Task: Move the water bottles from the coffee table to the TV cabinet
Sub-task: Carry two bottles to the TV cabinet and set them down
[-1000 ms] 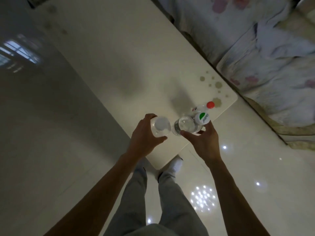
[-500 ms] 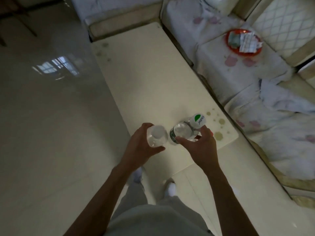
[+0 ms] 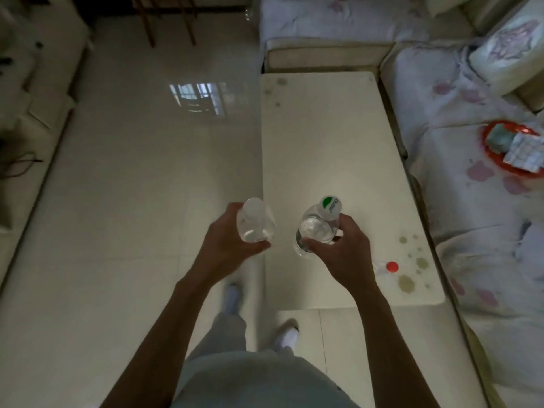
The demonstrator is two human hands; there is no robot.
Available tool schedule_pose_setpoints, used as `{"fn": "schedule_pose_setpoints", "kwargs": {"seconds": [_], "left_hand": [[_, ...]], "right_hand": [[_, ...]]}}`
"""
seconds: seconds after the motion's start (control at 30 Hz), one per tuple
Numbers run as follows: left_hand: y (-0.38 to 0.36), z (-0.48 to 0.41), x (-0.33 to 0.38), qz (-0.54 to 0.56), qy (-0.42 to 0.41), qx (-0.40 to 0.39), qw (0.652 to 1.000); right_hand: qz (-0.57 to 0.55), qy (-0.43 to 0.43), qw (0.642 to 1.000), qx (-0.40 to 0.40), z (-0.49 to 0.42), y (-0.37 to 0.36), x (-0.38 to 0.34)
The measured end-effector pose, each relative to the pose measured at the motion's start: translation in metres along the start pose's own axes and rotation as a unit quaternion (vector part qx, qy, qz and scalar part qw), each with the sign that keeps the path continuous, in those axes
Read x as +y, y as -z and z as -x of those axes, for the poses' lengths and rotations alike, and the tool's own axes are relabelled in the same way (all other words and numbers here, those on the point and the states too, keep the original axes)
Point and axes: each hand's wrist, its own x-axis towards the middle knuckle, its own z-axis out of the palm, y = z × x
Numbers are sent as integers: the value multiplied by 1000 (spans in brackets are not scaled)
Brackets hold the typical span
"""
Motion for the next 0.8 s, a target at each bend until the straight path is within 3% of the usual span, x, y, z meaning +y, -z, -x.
{"fn": "schedule_pose_setpoints", "kwargs": {"seconds": [0.3,0.8], "left_hand": [[78,10,-49,19,33,65,997],[267,-19,-179,36,62,100,992]], "right_hand": [[13,59,995,-73,-15,-63,-65],[35,72,990,-119,-44,-251,-212]]}}
